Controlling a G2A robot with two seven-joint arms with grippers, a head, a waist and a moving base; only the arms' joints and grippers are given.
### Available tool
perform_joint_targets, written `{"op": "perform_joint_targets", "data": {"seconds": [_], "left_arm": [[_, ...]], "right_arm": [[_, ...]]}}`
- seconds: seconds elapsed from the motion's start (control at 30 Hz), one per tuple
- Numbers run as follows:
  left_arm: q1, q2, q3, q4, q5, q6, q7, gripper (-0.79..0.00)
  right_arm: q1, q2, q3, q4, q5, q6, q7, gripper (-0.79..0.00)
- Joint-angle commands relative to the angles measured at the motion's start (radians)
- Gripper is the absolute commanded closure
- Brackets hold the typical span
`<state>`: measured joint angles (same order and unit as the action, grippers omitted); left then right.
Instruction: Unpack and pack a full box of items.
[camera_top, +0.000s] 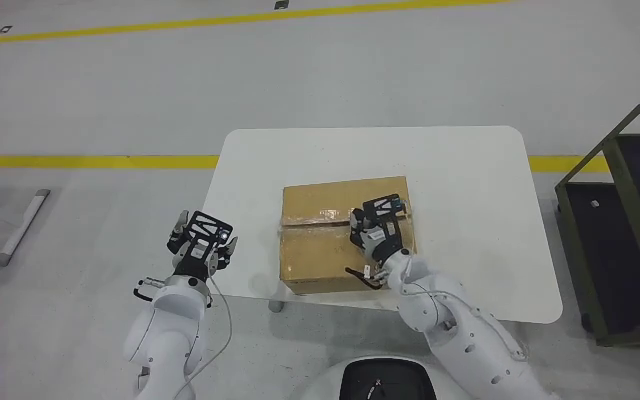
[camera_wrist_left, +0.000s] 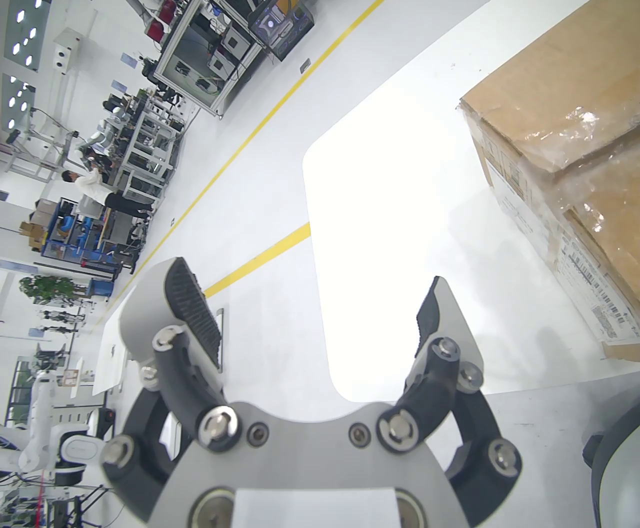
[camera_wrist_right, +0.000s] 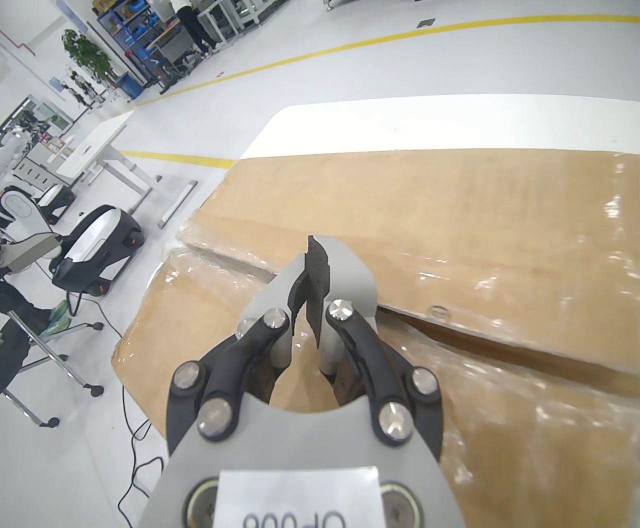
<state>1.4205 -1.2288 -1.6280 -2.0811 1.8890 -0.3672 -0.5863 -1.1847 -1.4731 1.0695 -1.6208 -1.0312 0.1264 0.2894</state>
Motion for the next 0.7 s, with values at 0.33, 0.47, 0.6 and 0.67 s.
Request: {"op": "perform_joint_targets", "data": {"seconds": [0.33,0.47,0.6,0.67], "left_arm": [[0.000,0.000,0.000,0.000,0.000,0.000,0.000,-0.785],[0.000,0.000,0.000,0.000,0.000,0.000,0.000,-0.785],[0.000,0.000,0.000,0.000,0.000,0.000,0.000,-0.785],[0.000,0.000,0.000,0.000,0.000,0.000,0.000,-0.785]], "right_arm": [[-0.110,0.027,0.123,-0.152,-0.085,0.040,0.049,0.000],[-0.091,0.024,0.091,-0.184,-0.086,0.000,0.037,0.000],[0.010,0.006,-0.017,-0.126,-0.073,-0.057,0.018,0.000],[0.087,-0.010,-0.092,-0.047,-0.087,-0.076,0.008,0.000]]}}
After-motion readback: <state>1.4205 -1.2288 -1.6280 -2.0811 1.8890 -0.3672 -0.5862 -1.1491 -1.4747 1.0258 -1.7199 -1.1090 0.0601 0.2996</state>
